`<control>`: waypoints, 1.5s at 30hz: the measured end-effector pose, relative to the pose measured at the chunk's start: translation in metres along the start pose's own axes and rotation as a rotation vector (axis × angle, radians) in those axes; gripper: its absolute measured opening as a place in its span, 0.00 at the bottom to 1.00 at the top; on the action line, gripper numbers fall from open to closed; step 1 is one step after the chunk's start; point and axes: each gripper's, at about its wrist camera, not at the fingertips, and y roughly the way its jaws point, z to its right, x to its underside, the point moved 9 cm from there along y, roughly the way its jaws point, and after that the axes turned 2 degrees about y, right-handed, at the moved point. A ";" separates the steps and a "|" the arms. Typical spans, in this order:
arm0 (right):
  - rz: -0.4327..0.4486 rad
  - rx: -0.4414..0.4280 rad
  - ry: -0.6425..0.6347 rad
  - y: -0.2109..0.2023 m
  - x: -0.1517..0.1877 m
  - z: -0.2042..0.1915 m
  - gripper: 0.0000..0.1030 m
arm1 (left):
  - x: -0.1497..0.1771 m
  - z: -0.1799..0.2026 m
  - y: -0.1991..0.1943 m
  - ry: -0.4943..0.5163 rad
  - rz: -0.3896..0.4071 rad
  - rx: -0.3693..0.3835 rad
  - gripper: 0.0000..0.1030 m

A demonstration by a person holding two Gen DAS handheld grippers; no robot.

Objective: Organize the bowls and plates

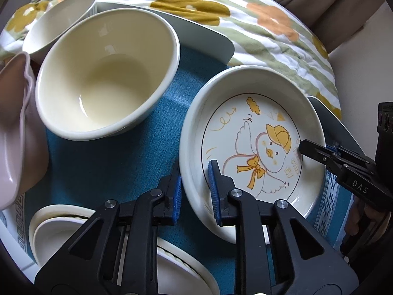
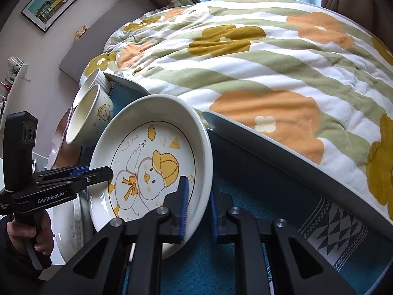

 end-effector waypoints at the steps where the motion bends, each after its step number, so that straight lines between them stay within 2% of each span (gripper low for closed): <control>1: 0.002 -0.002 -0.002 0.000 0.000 0.000 0.13 | 0.000 0.000 -0.001 -0.002 0.001 -0.002 0.17; 7: -0.014 -0.034 -0.022 -0.001 0.000 0.001 0.13 | 0.001 0.000 -0.003 -0.005 -0.003 -0.006 0.17; 14: 0.016 -0.020 -0.011 -0.012 0.006 0.000 0.13 | 0.000 0.005 -0.021 0.006 0.030 0.025 0.17; 23: 0.111 0.043 0.005 -0.075 0.008 -0.030 0.13 | -0.003 0.019 -0.094 0.124 0.126 0.091 0.17; 26: 0.146 0.076 0.026 -0.097 0.014 -0.050 0.13 | 0.006 0.013 -0.120 0.179 0.142 0.114 0.17; 30: 0.193 0.104 0.059 -0.116 0.031 -0.083 0.13 | 0.029 -0.005 -0.144 0.254 0.123 0.122 0.17; 37: 0.200 0.145 0.152 -0.097 0.074 -0.131 0.13 | 0.070 -0.058 -0.158 0.300 0.094 0.161 0.17; 45: 0.175 0.159 0.275 -0.052 0.126 -0.163 0.13 | 0.103 -0.106 -0.138 0.328 0.024 0.178 0.17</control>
